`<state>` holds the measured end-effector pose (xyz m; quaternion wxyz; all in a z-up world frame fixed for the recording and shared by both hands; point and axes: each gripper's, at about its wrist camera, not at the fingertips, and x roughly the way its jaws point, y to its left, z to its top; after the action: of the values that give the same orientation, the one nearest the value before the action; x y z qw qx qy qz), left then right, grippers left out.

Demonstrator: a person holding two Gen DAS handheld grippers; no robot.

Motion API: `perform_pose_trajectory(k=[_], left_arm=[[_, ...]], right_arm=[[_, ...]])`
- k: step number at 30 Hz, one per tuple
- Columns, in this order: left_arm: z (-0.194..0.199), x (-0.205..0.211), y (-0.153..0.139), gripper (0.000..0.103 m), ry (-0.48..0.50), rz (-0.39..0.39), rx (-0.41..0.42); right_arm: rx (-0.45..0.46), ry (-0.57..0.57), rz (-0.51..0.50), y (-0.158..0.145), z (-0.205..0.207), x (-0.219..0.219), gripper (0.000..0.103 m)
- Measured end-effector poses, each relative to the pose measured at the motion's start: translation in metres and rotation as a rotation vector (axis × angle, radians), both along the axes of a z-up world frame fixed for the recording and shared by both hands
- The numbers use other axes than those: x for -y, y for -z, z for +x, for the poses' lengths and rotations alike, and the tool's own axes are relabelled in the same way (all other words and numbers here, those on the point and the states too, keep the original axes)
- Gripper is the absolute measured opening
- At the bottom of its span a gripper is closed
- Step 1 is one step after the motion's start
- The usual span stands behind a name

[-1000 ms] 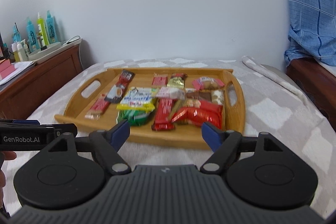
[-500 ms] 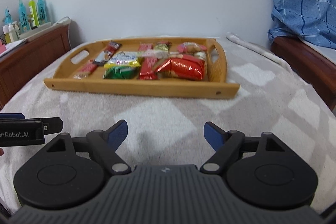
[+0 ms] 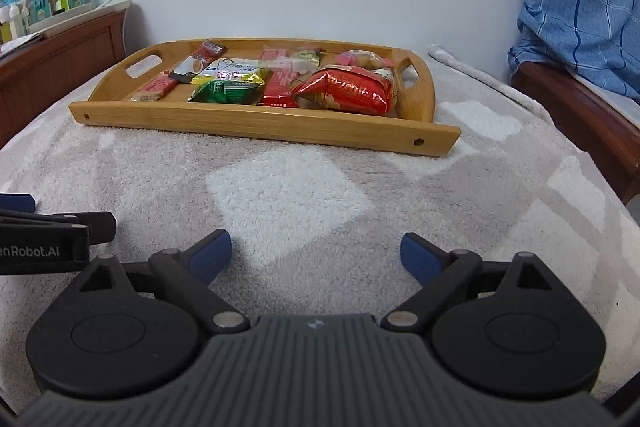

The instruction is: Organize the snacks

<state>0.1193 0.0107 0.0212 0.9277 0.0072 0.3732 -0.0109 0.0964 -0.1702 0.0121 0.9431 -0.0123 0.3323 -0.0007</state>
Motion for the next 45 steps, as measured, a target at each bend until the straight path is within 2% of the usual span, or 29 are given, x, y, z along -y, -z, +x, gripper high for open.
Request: perform_pose_trajectory(k=[1,12,45], left_arm=[[-0.0003,0.0003,0.0006,0.096,0.003,0.005,0.002],[0.0005,-0.0006,0.0055,0.103,-0.004,0.018,0.015],[0.0021,-0.0047,0.0078,0.103,0.014,0.001,0.024]], right_arm=[[-0.002,-0.001,0.004,0.0007,0.0003,0.0001,0.103],[-0.003,0.002,0.005,0.0039,0.0006,-0.0007,0.103],[-0.002,0.002,0.002,0.004,0.0006,-0.0015,0.103]])
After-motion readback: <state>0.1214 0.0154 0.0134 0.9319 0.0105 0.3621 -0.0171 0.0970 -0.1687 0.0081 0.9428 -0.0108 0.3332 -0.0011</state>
